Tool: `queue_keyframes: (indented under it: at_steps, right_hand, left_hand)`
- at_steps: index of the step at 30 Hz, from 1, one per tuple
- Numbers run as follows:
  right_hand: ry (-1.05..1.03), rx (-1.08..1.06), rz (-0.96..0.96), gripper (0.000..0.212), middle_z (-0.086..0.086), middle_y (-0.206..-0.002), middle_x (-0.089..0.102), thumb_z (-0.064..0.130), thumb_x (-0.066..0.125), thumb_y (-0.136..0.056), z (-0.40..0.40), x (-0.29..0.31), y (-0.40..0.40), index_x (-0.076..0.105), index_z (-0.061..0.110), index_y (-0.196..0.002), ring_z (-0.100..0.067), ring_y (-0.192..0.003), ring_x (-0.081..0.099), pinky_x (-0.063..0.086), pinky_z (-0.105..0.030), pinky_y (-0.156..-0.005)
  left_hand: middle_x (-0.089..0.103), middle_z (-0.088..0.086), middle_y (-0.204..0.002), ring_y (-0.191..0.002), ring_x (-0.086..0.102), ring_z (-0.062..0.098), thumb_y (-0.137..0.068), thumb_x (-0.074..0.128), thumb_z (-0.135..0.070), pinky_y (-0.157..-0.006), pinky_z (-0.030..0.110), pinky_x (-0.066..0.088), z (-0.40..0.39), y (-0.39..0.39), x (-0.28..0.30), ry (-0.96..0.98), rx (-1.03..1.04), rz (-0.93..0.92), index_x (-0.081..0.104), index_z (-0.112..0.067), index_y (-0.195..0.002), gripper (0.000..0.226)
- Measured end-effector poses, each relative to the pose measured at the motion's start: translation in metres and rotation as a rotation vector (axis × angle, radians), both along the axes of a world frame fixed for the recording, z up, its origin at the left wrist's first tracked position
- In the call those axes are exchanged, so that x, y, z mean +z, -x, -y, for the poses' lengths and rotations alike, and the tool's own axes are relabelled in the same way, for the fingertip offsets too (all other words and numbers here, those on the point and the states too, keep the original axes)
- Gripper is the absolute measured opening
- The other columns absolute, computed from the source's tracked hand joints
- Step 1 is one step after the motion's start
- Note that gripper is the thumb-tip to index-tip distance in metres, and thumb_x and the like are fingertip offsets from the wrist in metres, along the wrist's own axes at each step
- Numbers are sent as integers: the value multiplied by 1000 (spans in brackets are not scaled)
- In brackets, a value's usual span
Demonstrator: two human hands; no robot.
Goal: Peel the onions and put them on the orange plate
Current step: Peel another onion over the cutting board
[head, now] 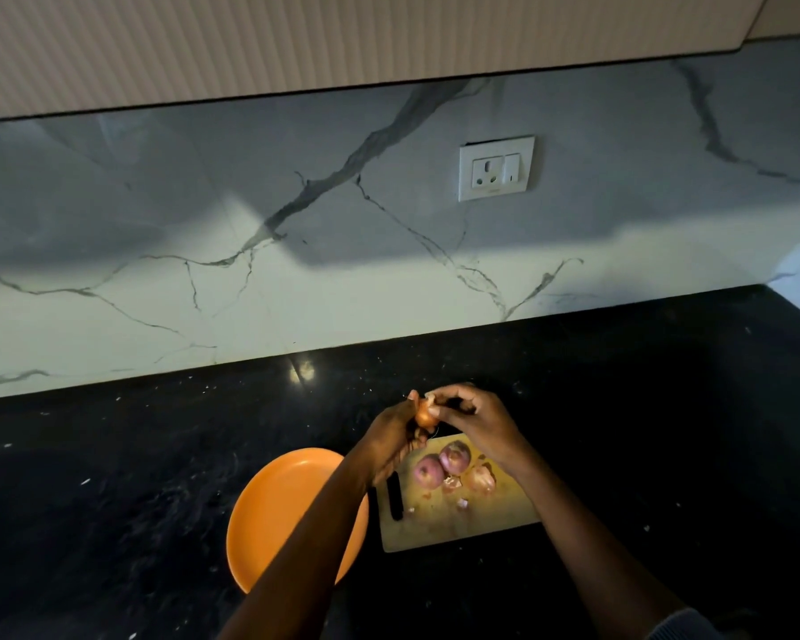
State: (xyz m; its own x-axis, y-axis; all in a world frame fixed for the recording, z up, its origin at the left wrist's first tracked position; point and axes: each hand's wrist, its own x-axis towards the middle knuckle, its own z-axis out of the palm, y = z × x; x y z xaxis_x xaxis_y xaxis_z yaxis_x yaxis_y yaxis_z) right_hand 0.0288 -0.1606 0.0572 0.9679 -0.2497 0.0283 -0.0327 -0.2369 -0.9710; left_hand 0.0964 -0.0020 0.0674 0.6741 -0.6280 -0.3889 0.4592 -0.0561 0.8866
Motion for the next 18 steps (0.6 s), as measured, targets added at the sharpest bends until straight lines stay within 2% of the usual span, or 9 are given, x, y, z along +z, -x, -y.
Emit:
queue_keyframes:
  at_steps: [4, 6, 8, 12, 14, 18]
  right_hand:
    - [-30, -57, 4, 11, 5, -95, 77, 15, 77, -86, 3, -2, 2, 78, 15, -97, -5, -96, 70, 52, -22, -87]
    - [-15, -116, 20, 7, 6, -91, 77, 15, 77, -86, 3, -4, 3, 77, 16, -93, -7, -92, 71, 54, -27, -86]
    - [0, -144, 37, 4, 8, -88, 76, 16, 77, -87, 1, -4, 3, 76, 18, -90, -7, -89, 71, 55, -26, -83]
    - [21, -141, 52, 9, 10, -85, 74, 20, 75, -89, 3, 2, 0, 73, 27, -84, -6, -85, 69, 54, -26, -78]
    - [-2, -88, 30, 6, 9, -87, 74, 22, 74, -90, 5, 6, -1, 73, 27, -86, -8, -88, 69, 54, -25, -79]
    - [-112, -47, 31, 4, 2, -90, 75, 16, 73, -90, 6, 11, -2, 75, 18, -92, -8, -91, 69, 55, -22, -77]
  left_hand:
    - [61, 5, -84, -70, 53, 10, -107, 39, -39, -62, 24, 43, 0, 4, 1, -62, -25, 65, 57, -12, -102, 33]
    - [58, 3, -84, -66, 51, 7, -107, 40, -36, -61, 23, 43, 4, 8, 3, -67, -48, 106, 58, -12, -101, 31]
    - [56, 4, -86, -64, 49, 6, -107, 41, -34, -61, 22, 43, 8, 12, 3, -87, -21, 131, 59, -9, -104, 31]
    - [60, 4, -81, -63, 52, 6, -108, 37, -37, -56, 20, 45, 11, 14, 5, -35, 41, -39, 65, -9, -102, 40]
    - [63, 5, -77, -60, 55, 7, -108, 37, -36, -53, 19, 47, 10, 12, 7, -8, 36, -107, 66, -8, -102, 41]
    - [71, 3, -76, -59, 58, 6, -108, 37, -36, -53, 20, 48, 7, 8, 11, -23, 15, -110, 65, -9, -106, 40]
